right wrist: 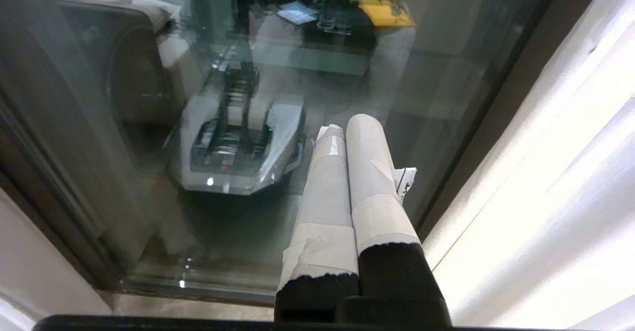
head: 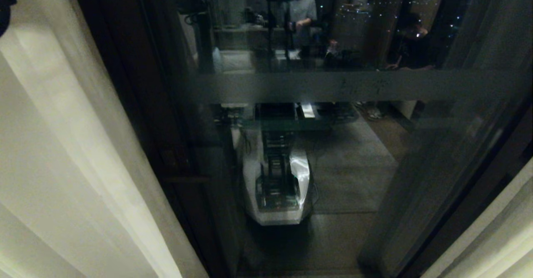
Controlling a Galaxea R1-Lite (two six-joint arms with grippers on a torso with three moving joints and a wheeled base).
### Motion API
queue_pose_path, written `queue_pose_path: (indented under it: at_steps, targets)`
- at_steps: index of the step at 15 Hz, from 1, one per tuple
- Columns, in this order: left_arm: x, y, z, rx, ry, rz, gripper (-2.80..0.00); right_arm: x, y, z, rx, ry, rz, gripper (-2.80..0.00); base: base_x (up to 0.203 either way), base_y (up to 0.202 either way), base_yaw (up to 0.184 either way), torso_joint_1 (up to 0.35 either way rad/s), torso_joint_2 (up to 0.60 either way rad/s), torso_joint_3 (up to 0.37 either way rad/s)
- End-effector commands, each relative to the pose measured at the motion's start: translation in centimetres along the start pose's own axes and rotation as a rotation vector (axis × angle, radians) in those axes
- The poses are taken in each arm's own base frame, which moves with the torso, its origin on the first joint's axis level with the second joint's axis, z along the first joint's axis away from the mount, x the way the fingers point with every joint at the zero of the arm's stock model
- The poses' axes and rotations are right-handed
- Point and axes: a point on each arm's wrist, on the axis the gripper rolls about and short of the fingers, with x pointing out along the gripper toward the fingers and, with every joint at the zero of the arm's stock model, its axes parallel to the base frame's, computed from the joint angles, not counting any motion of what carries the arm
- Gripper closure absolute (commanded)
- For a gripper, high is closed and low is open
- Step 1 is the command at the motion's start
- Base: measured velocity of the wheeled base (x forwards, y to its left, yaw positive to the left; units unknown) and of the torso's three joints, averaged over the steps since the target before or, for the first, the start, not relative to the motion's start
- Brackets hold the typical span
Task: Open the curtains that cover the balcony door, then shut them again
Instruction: Close the inner curtains on both sides
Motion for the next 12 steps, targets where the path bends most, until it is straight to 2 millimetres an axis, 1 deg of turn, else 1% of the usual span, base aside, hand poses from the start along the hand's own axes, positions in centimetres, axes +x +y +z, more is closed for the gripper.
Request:
queue_pose_path:
  at_steps: [1,12]
  targets:
    - [0.06,0.0,-0.02,-0.001,0.0,-0.001,0.0,0.01,0.0,0.0,-0.001,0.001,0.002,0.0,0.003,-0.13,0.009,0.007,0.0,0.002]
    - [-0.45,-0.02,-0.04,-0.001,-0.002,-0.001,0.0,0.01,0.0,0.0,-0.001,0.001,0.002,0.0,0.0,-0.188,0.001,0.004,0.0,0.002]
